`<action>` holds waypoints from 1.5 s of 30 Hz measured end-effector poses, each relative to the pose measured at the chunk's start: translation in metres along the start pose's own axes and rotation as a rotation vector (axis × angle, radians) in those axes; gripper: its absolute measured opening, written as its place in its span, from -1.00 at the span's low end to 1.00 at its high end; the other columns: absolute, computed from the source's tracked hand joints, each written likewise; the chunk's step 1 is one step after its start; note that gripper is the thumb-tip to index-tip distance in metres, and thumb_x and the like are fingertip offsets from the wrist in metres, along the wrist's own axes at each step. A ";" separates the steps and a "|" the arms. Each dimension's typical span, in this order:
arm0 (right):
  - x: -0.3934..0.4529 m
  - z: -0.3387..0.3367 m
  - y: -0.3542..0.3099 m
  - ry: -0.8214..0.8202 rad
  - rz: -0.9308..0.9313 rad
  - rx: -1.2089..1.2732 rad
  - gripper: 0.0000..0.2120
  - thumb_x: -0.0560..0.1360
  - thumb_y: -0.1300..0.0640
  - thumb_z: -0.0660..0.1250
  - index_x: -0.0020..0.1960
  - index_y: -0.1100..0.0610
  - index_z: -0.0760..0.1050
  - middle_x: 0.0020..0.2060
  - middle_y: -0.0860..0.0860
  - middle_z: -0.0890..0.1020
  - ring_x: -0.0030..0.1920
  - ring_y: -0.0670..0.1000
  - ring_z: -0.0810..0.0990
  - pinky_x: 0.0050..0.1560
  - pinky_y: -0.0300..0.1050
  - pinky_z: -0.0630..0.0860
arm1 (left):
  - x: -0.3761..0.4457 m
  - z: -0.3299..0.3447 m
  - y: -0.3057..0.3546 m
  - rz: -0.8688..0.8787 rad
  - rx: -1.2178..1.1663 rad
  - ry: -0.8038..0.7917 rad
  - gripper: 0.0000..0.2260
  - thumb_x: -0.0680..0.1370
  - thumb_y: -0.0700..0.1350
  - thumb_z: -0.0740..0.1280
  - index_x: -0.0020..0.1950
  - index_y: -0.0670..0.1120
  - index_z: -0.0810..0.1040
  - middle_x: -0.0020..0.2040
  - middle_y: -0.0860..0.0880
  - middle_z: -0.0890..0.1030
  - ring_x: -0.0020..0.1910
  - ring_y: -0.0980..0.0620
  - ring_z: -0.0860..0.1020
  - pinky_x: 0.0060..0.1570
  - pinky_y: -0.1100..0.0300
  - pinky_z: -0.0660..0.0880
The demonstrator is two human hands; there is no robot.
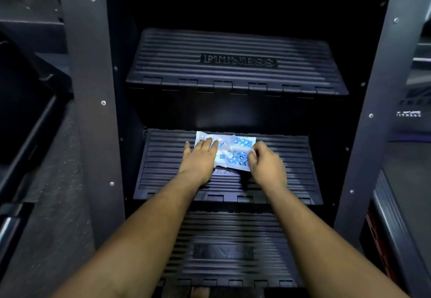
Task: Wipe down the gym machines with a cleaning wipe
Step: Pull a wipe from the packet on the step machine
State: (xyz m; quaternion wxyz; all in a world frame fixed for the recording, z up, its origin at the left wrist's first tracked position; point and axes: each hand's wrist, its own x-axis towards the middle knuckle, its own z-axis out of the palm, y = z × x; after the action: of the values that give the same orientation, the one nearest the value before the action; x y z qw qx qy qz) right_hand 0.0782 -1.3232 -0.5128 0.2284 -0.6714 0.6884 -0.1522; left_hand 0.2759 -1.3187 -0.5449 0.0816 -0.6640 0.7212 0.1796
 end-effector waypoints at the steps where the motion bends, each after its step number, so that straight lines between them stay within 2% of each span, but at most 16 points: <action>1: -0.002 -0.004 0.003 0.043 0.034 0.044 -0.87 0.61 0.04 0.24 -0.02 0.09 0.45 -0.12 0.16 0.65 -0.09 0.26 0.57 -0.19 0.06 0.40 | 0.000 0.000 0.000 -0.005 -0.001 -0.002 -0.30 0.66 0.02 0.29 0.67 -0.02 -0.04 0.67 -0.03 0.04 0.64 -0.05 0.04 0.57 -0.28 -0.04; 5: -0.012 -0.023 0.019 0.215 0.092 0.289 -0.91 0.59 0.12 0.30 -0.08 0.08 0.46 -0.27 0.05 0.60 -0.24 0.16 0.56 -0.20 0.02 0.42 | -0.001 -0.003 0.003 -0.024 -0.004 -0.012 -0.27 0.64 0.02 0.32 0.67 -0.03 -0.05 0.67 -0.05 0.05 0.64 -0.06 0.05 0.56 -0.30 -0.03; 9: -0.029 -0.053 0.026 0.197 0.033 0.525 -0.84 0.60 0.20 0.34 -0.15 0.12 0.45 -0.33 -0.09 0.51 -0.34 -0.21 0.43 -0.22 -0.15 0.39 | -0.011 -0.016 0.018 -0.028 -0.110 0.072 -0.22 0.59 0.13 0.37 0.66 -0.03 0.01 0.66 -0.07 0.07 0.63 -0.07 0.09 0.55 -0.23 0.04; 12: -0.057 -0.077 0.020 0.195 0.011 0.663 -0.83 0.61 0.20 0.36 -0.16 0.08 0.48 -0.28 -0.13 0.55 -0.24 -0.16 0.49 -0.14 -0.18 0.44 | -0.037 -0.029 0.053 -0.104 -0.624 0.186 -0.50 0.62 0.21 0.30 0.43 -0.09 0.47 0.39 -0.08 0.53 0.35 -0.10 0.50 0.36 -0.02 0.42; 13: -0.068 -0.084 0.017 0.202 -0.002 0.696 -0.82 0.60 0.21 0.38 -0.16 0.08 0.48 -0.29 -0.15 0.56 -0.23 -0.17 0.49 -0.13 -0.21 0.45 | -0.050 -0.035 0.070 -0.170 -0.930 0.115 -0.55 0.64 0.23 0.25 0.27 -0.11 0.58 0.20 -0.08 0.65 0.16 -0.10 0.61 0.27 -0.02 0.50; 15: -0.100 -0.103 0.009 0.220 -0.039 0.717 -0.82 0.58 0.24 0.41 -0.18 0.11 0.50 -0.31 -0.18 0.58 -0.23 -0.21 0.50 -0.10 -0.28 0.45 | -0.083 -0.047 0.100 -0.263 -1.373 -0.147 -0.42 0.63 0.35 0.09 0.13 -0.11 0.63 0.00 -0.04 0.73 -0.11 -0.04 0.67 0.10 -0.04 0.59; 18: -0.154 -0.126 0.009 0.197 -0.102 0.705 -0.85 0.54 0.27 0.46 -0.18 0.17 0.54 -0.29 -0.18 0.62 -0.22 -0.21 0.54 -0.06 -0.29 0.48 | -0.135 -0.063 0.137 -0.192 -1.613 -0.403 -0.26 0.54 0.48 0.02 0.26 -0.08 0.63 0.12 -0.05 0.72 0.07 -0.05 0.70 0.00 0.07 0.55; 21: -0.228 -0.161 0.020 0.149 -0.162 0.691 -0.87 0.50 0.24 0.51 -0.16 0.15 0.58 -0.23 -0.06 0.66 -0.16 -0.08 0.60 -0.03 -0.12 0.53 | -0.204 -0.086 0.178 -0.073 -1.780 -0.329 -0.57 0.66 0.18 0.22 0.23 -0.14 0.62 0.14 -0.16 0.70 0.05 -0.08 0.68 0.00 0.11 0.61; 23: -0.255 -0.170 0.027 0.097 -0.171 0.707 -0.84 0.46 0.26 0.54 -0.17 0.11 0.57 -0.24 -0.09 0.65 -0.17 -0.09 0.59 -0.05 -0.17 0.52 | -0.229 -0.093 0.190 -0.026 -1.814 -0.241 -0.75 0.67 -0.01 0.29 0.17 -0.16 0.61 0.05 -0.19 0.72 -0.04 -0.08 0.70 -0.07 0.13 0.63; 27: -0.346 -0.205 0.051 0.039 -0.114 0.825 -0.87 0.47 0.23 0.53 -0.10 0.15 0.57 -0.23 -0.07 0.66 -0.16 -0.10 0.60 -0.11 -0.24 0.53 | -0.325 -0.095 0.229 0.108 -1.726 -0.123 -0.82 0.68 -0.15 0.27 0.17 -0.19 0.61 0.03 -0.19 0.71 -0.03 -0.12 0.69 -0.10 0.11 0.64; 31: -0.410 -0.228 0.060 -0.115 0.209 1.004 -0.63 0.63 -0.25 0.19 0.19 0.01 0.52 -0.02 -0.04 0.69 -0.01 -0.01 0.61 -0.05 -0.04 0.56 | -0.401 -0.086 0.262 0.182 -1.672 -0.129 -0.85 0.69 -0.14 0.23 0.10 -0.11 0.59 -0.03 -0.13 0.71 -0.08 -0.08 0.67 -0.04 0.06 0.60; 34: -0.461 -0.246 0.064 -0.197 0.237 1.023 -0.61 0.64 -0.25 0.18 0.29 -0.03 0.51 0.12 -0.05 0.69 0.13 -0.02 0.64 0.14 0.09 0.54 | -0.447 -0.080 0.280 0.240 -1.652 -0.137 -0.85 0.70 -0.15 0.22 0.14 -0.13 0.57 -0.02 -0.13 0.71 -0.08 -0.06 0.68 0.03 0.00 0.59; 36: -0.489 -0.254 0.067 -0.207 0.211 1.063 -0.67 0.65 -0.17 0.24 0.27 0.00 0.55 0.11 -0.01 0.71 0.10 -0.02 0.66 0.17 0.09 0.56 | -0.468 -0.078 0.288 0.269 -1.627 -0.119 -0.83 0.70 -0.16 0.21 0.18 -0.15 0.57 0.00 -0.13 0.71 -0.07 -0.05 0.67 0.06 -0.02 0.59; 39: -0.537 -0.270 0.069 -0.030 0.124 1.148 -0.86 0.64 0.09 0.32 0.00 0.14 0.59 -0.08 0.12 0.71 -0.11 -0.04 0.68 -0.08 -0.12 0.61 | -0.500 -0.073 0.300 0.313 -1.530 -0.036 -0.84 0.70 -0.17 0.24 0.13 -0.17 0.60 -0.05 -0.12 0.72 -0.12 -0.02 0.67 -0.06 0.05 0.61; 41: -0.563 -0.279 0.073 0.111 0.106 1.161 -0.90 0.62 0.19 0.34 -0.07 0.14 0.54 -0.16 0.09 0.71 -0.17 -0.05 0.68 -0.13 -0.16 0.56 | -0.517 -0.067 0.309 0.342 -1.482 0.016 -0.88 0.67 -0.16 0.30 0.08 -0.18 0.59 -0.09 -0.12 0.71 -0.18 -0.04 0.65 -0.20 0.06 0.62; 45: -0.626 -0.286 0.088 0.319 0.152 1.106 -0.91 0.62 0.18 0.35 0.03 0.21 0.58 -0.15 0.17 0.70 -0.12 0.06 0.68 -0.01 0.04 0.60 | -0.554 -0.039 0.325 0.381 -1.414 0.003 -0.82 0.61 -0.04 0.42 -0.02 -0.15 0.56 -0.18 -0.08 0.66 -0.21 -0.03 0.59 -0.32 0.14 0.52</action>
State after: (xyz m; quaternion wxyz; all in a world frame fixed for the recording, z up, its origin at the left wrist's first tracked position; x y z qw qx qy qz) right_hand -0.1488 -0.7237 -0.2467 0.4491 -0.3695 0.5788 -0.5716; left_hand 0.0182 -0.8009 -0.2622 -0.4001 -0.4212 0.5360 0.6126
